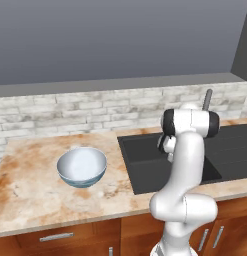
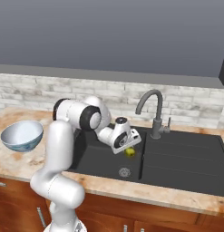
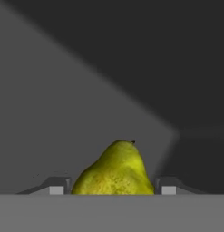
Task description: Pick the limes from the cabinet and place them in one bowl. Pick the pear from the sink and place it in the other bowl.
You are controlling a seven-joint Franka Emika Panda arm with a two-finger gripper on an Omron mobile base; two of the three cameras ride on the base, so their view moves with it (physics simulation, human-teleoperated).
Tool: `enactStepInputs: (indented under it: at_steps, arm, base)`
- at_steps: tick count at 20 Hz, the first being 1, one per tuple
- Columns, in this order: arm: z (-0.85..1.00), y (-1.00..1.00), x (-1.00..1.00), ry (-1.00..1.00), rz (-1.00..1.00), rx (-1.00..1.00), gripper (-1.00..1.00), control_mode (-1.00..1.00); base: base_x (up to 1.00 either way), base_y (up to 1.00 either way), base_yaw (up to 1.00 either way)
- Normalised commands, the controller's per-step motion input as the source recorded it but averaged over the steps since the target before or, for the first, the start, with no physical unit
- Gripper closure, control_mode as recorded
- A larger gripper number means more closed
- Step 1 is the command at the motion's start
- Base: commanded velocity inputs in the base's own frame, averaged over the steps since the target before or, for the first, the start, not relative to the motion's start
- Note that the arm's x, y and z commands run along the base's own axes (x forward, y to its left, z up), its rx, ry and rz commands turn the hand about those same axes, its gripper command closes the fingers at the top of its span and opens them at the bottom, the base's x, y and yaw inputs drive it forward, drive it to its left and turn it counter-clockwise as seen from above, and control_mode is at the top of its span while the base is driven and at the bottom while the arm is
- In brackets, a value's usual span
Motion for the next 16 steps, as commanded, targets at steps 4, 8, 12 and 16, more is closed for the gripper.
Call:
enactStepInputs:
  at_steps: [4,8,12,16]
  arm:
    - [0.61,0.26,-0.22,-0.02,0.0,0.0,1.0,-1.0]
    - [0.76,0.16,-0.42,-0.02,0.0,0.0,1.0,-1.0]
    - [0.73,0.15,-0.53,0.0,0.0,0.0,1.0,-1.0]
    - [0.72,0.19,-0.47,0.0,0.0,0.0,1.0,-1.0]
  base:
    - [0.0,0.0,0.0]
    - [0.0,0.0,0.0]
    - [0.0,0.0,0.0]
    - [0.0,0.0,0.0]
